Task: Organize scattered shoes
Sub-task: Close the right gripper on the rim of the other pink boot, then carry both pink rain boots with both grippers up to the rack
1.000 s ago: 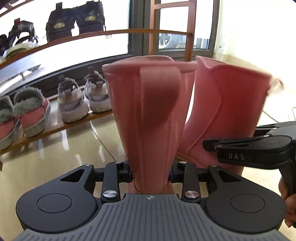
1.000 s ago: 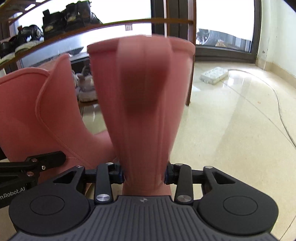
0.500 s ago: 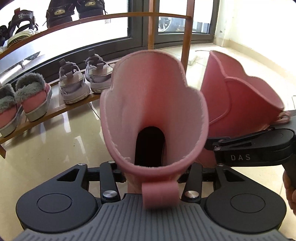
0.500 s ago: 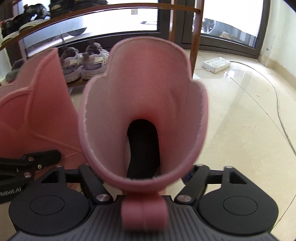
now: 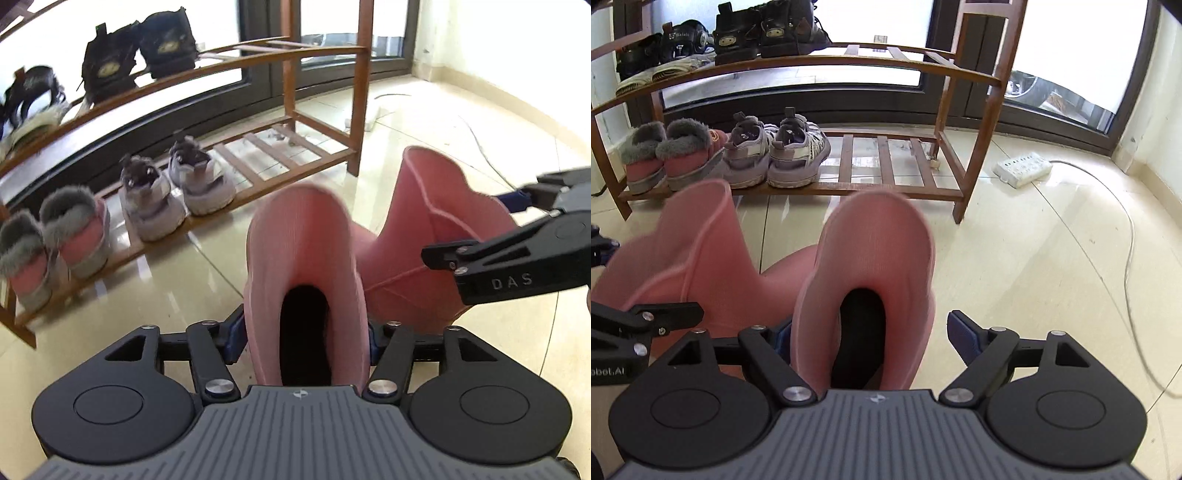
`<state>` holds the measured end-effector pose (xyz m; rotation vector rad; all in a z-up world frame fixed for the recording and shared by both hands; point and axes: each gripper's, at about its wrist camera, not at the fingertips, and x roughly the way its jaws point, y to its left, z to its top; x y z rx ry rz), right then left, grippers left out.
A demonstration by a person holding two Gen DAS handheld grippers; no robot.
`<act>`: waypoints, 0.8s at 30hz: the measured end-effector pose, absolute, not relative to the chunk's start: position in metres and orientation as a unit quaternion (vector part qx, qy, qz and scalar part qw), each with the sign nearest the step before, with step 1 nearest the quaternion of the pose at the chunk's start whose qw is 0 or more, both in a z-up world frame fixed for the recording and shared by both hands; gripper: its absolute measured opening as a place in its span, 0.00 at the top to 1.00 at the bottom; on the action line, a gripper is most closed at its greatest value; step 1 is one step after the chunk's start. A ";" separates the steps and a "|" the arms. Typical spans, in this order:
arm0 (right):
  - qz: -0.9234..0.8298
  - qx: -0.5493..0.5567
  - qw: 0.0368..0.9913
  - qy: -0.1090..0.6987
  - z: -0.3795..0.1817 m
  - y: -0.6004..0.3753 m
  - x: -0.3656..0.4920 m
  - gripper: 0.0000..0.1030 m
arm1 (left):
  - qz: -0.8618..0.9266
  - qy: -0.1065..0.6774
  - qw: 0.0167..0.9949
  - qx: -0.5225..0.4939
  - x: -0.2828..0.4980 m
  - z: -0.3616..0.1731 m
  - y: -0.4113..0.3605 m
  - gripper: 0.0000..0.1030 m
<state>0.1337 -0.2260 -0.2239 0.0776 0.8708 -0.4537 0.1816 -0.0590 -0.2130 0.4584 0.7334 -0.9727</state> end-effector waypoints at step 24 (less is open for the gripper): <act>-0.150 0.160 0.848 0.482 -0.222 -0.272 0.161 0.90 | -0.489 0.432 0.730 0.202 0.220 -0.216 -0.095 0.91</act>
